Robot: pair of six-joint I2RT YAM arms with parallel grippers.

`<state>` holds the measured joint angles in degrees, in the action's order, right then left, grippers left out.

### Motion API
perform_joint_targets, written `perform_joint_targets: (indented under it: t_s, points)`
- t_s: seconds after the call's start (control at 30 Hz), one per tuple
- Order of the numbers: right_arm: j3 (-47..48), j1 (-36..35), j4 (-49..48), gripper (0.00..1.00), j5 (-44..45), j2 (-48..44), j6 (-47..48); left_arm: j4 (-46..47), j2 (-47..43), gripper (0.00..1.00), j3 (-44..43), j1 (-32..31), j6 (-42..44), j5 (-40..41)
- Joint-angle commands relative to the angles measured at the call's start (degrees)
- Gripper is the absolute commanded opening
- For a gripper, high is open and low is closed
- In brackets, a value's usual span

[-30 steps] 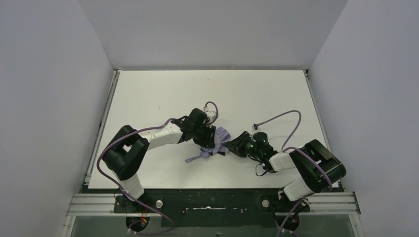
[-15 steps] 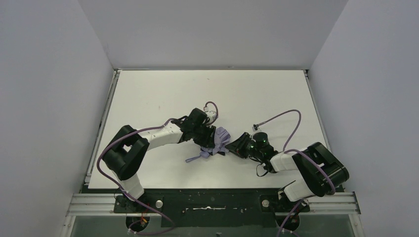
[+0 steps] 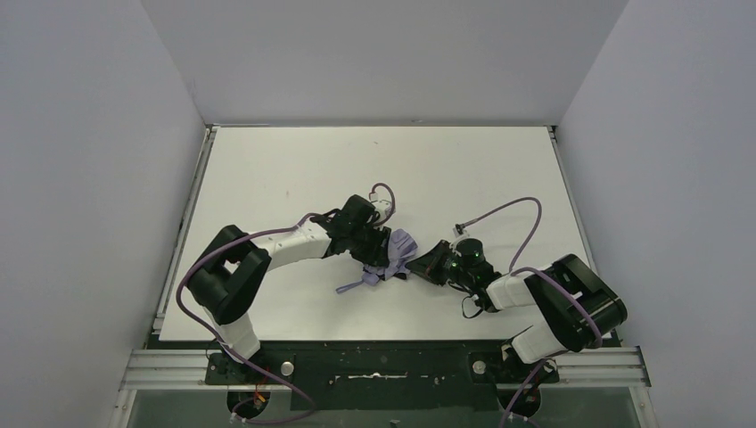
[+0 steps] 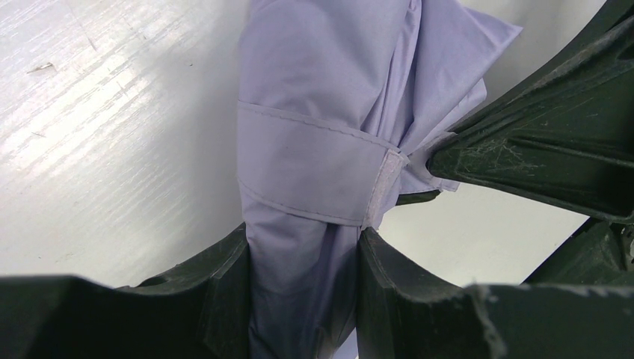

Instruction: Put away the umbrella

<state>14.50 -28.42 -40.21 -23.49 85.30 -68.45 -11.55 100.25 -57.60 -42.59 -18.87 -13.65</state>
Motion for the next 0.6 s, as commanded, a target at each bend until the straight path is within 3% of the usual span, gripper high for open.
perform_joint_targets:
  t_s: [0.0, 0.57]
  points:
    - [0.33, -0.09, -3.95, 0.0, -0.77, -2.15, 1.12, -5.13, 3.03, 0.0, 0.26, -0.82, 0.54, 4.58]
    - [-1.46, -2.26, 25.23, 0.0, 0.82, -30.8, 9.2, -7.38, 2.8, 0.0, -0.61, -1.13, -0.02, 11.12]
